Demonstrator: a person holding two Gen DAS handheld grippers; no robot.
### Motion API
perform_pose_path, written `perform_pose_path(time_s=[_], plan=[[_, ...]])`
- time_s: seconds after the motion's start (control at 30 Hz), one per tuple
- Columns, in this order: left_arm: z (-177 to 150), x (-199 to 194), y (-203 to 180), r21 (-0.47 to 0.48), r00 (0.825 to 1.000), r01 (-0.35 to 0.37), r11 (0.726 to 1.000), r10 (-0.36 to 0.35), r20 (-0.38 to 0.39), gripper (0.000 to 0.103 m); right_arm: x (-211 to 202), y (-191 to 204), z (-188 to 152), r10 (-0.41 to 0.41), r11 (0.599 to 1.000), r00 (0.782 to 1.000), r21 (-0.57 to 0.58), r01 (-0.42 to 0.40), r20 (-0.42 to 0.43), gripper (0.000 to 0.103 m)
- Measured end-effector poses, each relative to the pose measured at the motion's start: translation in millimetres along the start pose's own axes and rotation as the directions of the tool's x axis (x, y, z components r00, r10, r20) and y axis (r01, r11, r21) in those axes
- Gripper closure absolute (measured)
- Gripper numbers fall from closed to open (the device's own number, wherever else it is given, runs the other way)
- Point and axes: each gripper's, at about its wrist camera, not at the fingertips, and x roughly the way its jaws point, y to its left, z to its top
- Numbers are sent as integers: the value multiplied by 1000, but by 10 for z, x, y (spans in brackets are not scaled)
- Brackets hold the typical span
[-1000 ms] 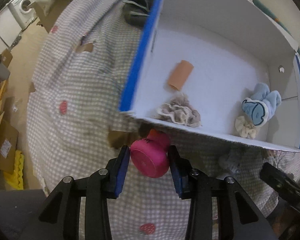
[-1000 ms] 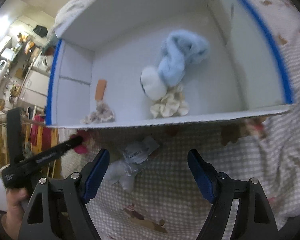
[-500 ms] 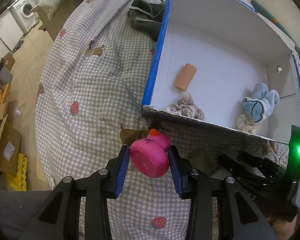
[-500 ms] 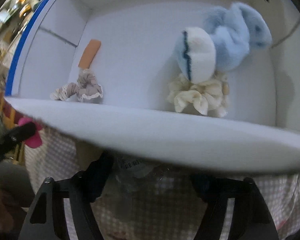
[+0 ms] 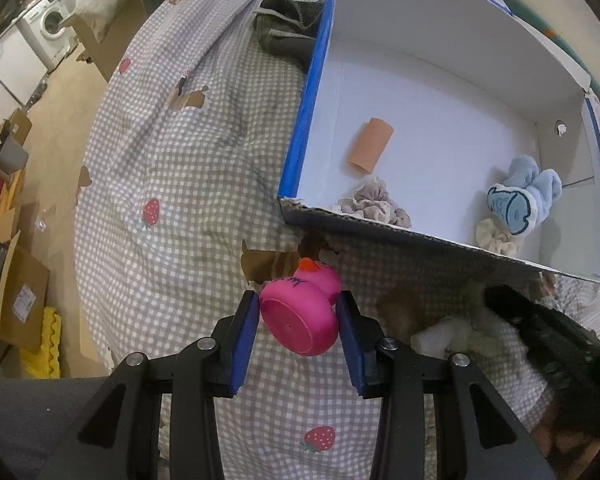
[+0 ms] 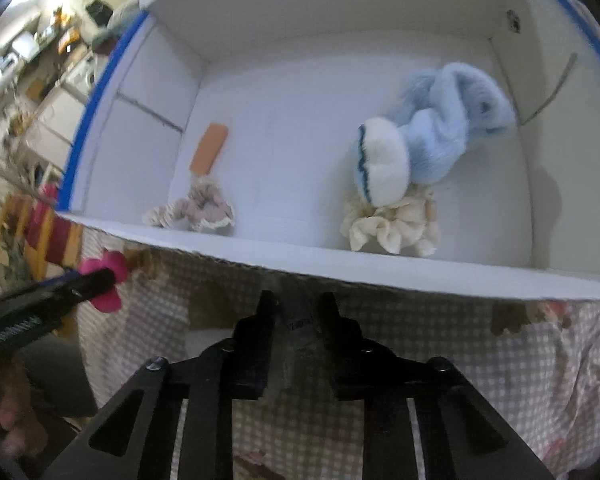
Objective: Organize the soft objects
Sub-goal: 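Lift the pink duck with the left tool while the right tool reaches toward the white bag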
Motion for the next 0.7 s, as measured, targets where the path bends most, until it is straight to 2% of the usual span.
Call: perform_pose_path(time_s=[0.07,0.43,0.7], plan=[[-4,-1,-10,2,1000,-2,1000,2,1,67,-80,-65,17,26,999,999,36,-27,22,98],[-7,24,74,-23,1000,-29,999,29,-3,67,-77,-70,21,18,1000,1000,16,-19,25,99],[-6,19,94,-24,999,-29,999,30,12,67,-240,-229,38,61,993,996,99,-67,62,100]])
